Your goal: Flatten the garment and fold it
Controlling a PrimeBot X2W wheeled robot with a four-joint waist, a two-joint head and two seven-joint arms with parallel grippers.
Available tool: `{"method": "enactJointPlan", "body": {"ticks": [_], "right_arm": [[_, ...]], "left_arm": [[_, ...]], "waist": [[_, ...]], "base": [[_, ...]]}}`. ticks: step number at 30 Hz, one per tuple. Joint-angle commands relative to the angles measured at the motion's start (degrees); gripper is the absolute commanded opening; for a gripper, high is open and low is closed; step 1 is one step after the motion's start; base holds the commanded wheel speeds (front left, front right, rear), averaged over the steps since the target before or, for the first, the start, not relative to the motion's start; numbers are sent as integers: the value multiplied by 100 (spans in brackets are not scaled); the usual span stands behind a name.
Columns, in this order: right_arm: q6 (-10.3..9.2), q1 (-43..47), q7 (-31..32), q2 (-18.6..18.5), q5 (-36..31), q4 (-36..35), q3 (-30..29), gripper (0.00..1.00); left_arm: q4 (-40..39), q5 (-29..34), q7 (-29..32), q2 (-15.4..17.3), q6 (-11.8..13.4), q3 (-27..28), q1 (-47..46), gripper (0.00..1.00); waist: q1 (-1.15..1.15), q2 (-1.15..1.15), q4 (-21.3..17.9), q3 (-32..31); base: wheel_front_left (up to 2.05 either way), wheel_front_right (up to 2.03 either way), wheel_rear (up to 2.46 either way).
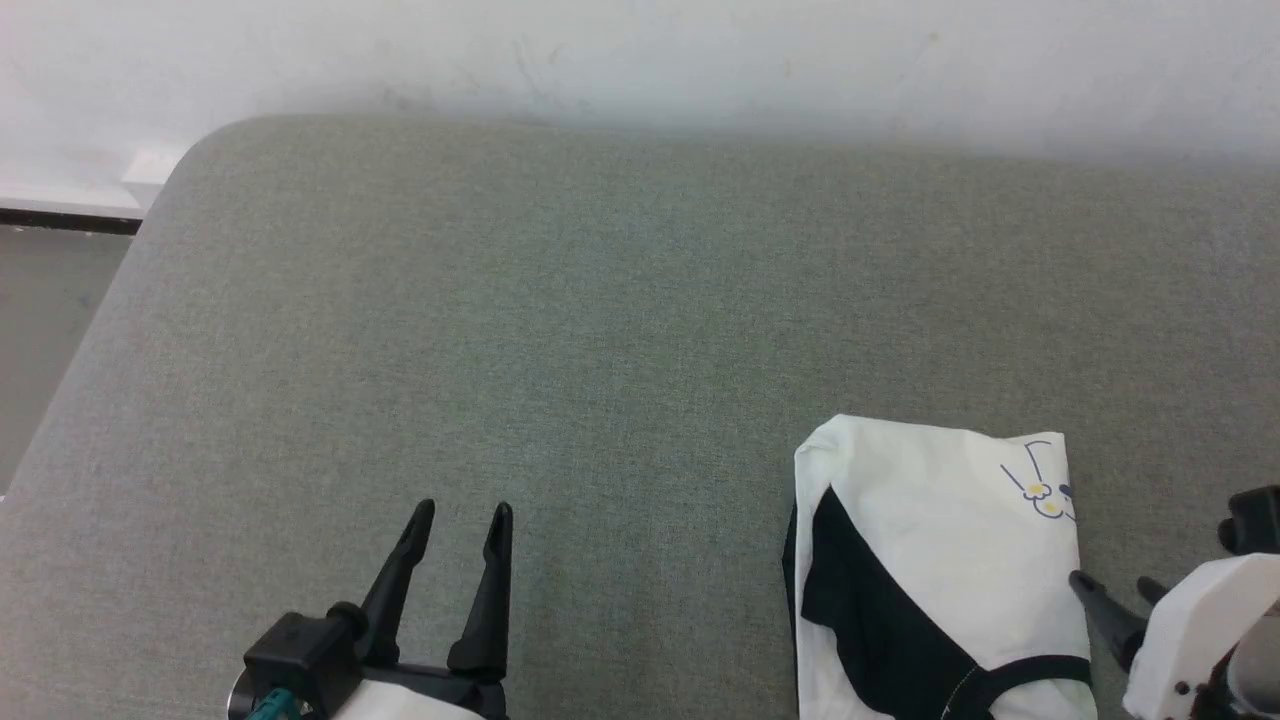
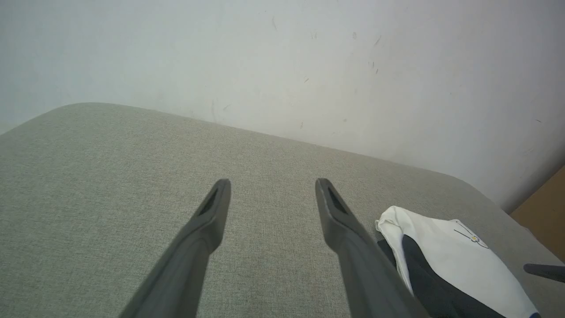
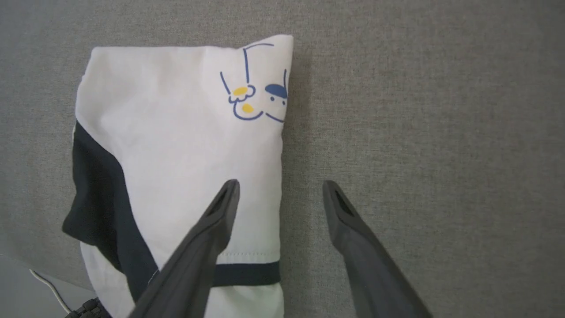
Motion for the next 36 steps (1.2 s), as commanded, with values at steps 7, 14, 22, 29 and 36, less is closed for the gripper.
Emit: {"method": "enactJointPlan", "body": {"ticks": [7,14,22,29,36], "right_arm": [[-5,-165,-426,226,-45,843,25,100],[-5,-438,-608,321,16,1713,31,100],[-5,-670,-761,358,-87,2143,57,0],[-5,-971,-858,27,-109,1741,483,0],[-5,-1529,-673,-898,-221,1440,1215,0]], "left_arm": [[-133,98,154,101,58,-19,-19,100],[-221,113,217,163,73,-14,-82,100],[-219,113,209,144,74,-44,-143,100],[-260,149,153,146,99,-34,-156,100],[-279,170,165,153,116,-45,-217,100]], "waist": [[0,0,151,101],[0,0,308,197],[0,0,249,157],[0,0,-208,37],[0,0,-809,-1]], "base": [[0,0,0],[0,0,0],[0,0,0],[0,0,0],[0,0,0]]}}
